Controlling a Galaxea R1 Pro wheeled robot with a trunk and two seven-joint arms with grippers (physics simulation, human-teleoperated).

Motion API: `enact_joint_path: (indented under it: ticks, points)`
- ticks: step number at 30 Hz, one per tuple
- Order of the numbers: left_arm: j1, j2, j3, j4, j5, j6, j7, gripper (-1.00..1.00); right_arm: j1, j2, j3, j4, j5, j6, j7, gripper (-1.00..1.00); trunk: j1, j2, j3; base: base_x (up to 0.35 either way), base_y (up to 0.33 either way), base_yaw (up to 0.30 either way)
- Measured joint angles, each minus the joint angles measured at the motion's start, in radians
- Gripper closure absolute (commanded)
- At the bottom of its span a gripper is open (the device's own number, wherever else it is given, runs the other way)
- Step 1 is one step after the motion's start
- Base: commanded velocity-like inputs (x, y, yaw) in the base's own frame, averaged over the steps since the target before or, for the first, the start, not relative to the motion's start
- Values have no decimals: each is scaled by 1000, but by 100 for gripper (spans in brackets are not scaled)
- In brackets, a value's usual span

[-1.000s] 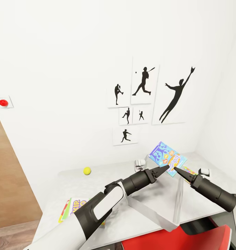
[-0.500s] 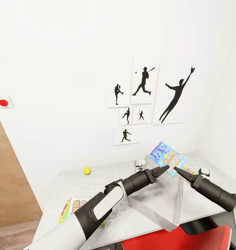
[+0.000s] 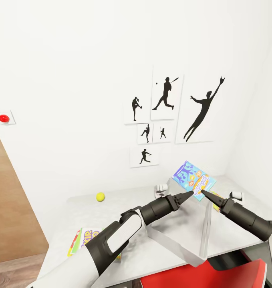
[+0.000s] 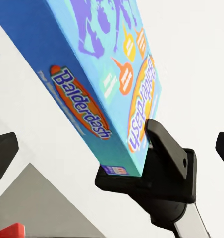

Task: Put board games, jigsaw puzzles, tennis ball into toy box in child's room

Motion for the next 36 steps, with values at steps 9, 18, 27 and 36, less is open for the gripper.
enact_joint_path:
  ticks: [9, 18, 27, 36]
  points:
    - [-5, 10, 25, -12, 2, 77, 113, -100, -82, -39, -39, 50, 12, -5, -63, 100, 0, 0, 0, 0, 0, 0]
    - [-8, 14, 116, -53, 7, 217, 241, -100, -167, -154, -53, 184, 10, -5, -177, 100, 0, 0, 0, 0, 0, 0]
    - [-7, 18, 238, -155, 12, 340, 364, -100, -240, -278, -47, 346, 8, -4, -206, 100, 0, 0, 0, 0, 0, 0]
    - [-1, 27, 370, -370, 7, 473, 523, -100, -268, -378, 89, 416, 1, 0, -211, 100, 0, 0, 0, 0, 0, 0]
